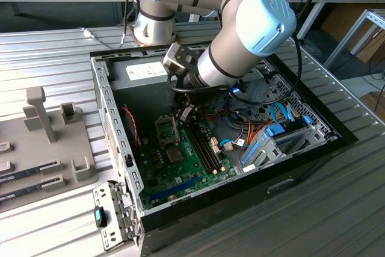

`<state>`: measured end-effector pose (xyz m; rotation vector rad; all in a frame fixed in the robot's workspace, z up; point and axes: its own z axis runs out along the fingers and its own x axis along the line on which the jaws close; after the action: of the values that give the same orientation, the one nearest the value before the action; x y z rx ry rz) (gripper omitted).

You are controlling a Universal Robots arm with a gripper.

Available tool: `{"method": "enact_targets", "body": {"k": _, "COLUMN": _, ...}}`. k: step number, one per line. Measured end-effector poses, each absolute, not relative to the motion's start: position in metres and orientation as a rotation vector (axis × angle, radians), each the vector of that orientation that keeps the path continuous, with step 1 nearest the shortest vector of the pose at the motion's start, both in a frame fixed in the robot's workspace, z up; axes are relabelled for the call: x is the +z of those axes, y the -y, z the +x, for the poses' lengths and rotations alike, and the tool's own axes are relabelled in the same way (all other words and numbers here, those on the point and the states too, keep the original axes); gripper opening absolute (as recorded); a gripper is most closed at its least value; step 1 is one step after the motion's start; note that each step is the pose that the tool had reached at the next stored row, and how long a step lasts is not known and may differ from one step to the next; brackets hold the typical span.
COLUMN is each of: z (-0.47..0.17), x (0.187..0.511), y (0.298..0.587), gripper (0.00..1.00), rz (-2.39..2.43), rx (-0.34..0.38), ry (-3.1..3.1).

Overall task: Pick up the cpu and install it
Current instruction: 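Close the cpu cover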

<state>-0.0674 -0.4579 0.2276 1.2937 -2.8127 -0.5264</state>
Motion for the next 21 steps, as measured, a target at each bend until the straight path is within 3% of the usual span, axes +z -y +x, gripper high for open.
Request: {"method": "enact_targets", "body": {"k": 21, "z": -0.067, "x": 0.235, "y": 0.470, "gripper": 0.11, "rz": 1.300, "rx": -0.586, "ry": 2.816}}
